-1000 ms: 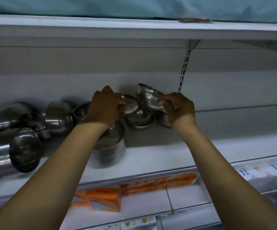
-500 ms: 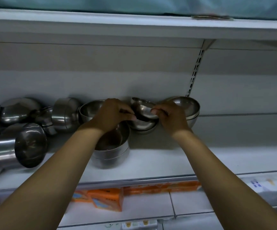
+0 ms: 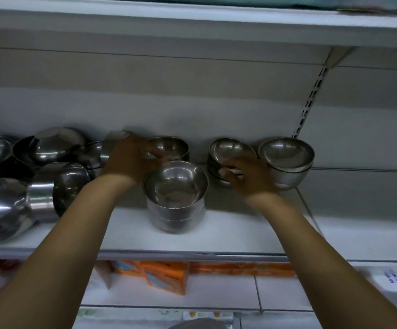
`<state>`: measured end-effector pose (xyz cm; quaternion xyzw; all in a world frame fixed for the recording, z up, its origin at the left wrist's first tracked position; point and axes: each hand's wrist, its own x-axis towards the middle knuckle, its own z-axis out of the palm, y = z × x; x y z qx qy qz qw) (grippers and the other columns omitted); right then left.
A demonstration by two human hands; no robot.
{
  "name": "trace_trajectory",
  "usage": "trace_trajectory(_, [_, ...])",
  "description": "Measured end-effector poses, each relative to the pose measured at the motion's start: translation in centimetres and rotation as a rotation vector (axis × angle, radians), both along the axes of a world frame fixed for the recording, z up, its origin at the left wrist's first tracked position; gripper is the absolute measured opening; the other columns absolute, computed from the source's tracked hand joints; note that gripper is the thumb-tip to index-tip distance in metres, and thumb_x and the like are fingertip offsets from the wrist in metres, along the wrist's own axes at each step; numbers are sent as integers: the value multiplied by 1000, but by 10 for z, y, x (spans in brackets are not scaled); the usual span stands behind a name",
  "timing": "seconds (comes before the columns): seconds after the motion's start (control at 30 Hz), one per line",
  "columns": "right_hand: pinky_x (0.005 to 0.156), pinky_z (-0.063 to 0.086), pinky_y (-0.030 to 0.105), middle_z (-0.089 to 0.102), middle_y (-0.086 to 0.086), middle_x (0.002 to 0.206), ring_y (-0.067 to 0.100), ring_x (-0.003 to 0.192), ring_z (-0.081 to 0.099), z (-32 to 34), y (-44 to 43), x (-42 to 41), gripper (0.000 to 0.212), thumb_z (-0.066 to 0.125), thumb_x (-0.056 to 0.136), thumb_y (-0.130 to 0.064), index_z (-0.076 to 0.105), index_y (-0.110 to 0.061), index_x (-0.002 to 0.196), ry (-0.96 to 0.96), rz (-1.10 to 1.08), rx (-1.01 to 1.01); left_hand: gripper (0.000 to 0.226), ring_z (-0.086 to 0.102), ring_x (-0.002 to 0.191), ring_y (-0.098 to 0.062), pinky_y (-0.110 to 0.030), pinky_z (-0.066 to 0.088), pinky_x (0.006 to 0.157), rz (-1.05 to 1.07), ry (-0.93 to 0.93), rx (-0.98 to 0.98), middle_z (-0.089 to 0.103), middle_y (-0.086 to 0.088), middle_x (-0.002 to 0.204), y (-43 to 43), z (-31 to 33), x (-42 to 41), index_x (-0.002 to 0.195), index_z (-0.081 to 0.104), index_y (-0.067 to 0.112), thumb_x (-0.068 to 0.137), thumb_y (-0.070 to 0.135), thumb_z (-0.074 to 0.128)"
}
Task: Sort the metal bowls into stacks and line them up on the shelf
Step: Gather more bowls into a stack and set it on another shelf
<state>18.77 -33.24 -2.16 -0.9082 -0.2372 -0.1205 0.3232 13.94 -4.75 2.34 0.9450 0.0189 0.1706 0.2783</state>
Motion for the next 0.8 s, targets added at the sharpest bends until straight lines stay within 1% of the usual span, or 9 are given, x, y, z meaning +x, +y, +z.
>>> trace_trajectory(0.1, [89,55,38,74,6,107,17,96,69,0,8,-3,27,75,90,-34,75,-13,107,33,13,57,22,55,84,-16,-9,32,63,-26,-32,15,67,-6,97,5,-4,-1,106,81,17,87,28,79])
trace_trajectory(0.2, [84,49,29,74,10,106,22,97,68,3,16,-4,29,75,90,-32,75,-9,107,-31,-7,88,15,58,82,-20,-5,32,63,-61,-64,50,67,-6,90,9,-1,-1,105,81,15,93,19,73])
trace_trajectory(0.3, [75,34,24,73,8,91,20,90,60,11,25,-1,39,63,87,-47,76,-10,92,-142,-9,66,17,60,84,-17,-19,33,69,-107,-64,97,73,-7,94,19,-1,0,106,81,15,91,21,75])
trace_trajectory(0.33, [74,32,23,73,9,87,17,87,57,17,29,-2,39,62,88,-46,76,-9,89,-162,2,86,18,61,83,-18,-20,35,71,-132,-61,108,74,-7,92,23,0,-1,107,81,15,91,21,75])
trace_trajectory(0.43, [74,33,13,74,5,86,8,87,50,28,41,-10,26,68,89,-35,78,-10,87,-177,40,151,16,61,77,-14,0,34,69,-236,-40,154,76,-8,86,29,0,1,103,82,12,88,16,78])
trace_trajectory(0.5, [75,35,3,69,-6,83,0,83,52,31,45,-18,14,70,93,-32,76,-22,85,-84,94,179,13,60,78,-11,5,32,71,-262,-34,182,79,-9,91,32,1,4,99,83,12,87,13,79])
trace_trajectory(0.6, [76,43,12,67,-11,87,2,89,57,27,53,-27,14,67,94,-38,65,-43,81,69,130,171,6,62,74,-7,6,32,72,-277,-120,156,79,-8,84,32,0,7,90,83,9,87,10,78])
trace_trajectory(0.7, [80,42,14,61,-20,85,4,94,53,16,60,-34,9,67,94,-37,72,-32,89,91,102,192,7,57,64,3,1,40,72,-232,-195,29,75,-5,76,31,-5,9,86,82,7,89,10,76])
trace_trajectory(0.8, [83,47,29,60,-20,85,13,95,57,9,64,-38,17,64,97,-36,72,-22,90,98,59,234,7,64,65,8,-21,53,76,-181,-164,-216,73,4,74,32,-14,14,87,80,13,91,13,74])
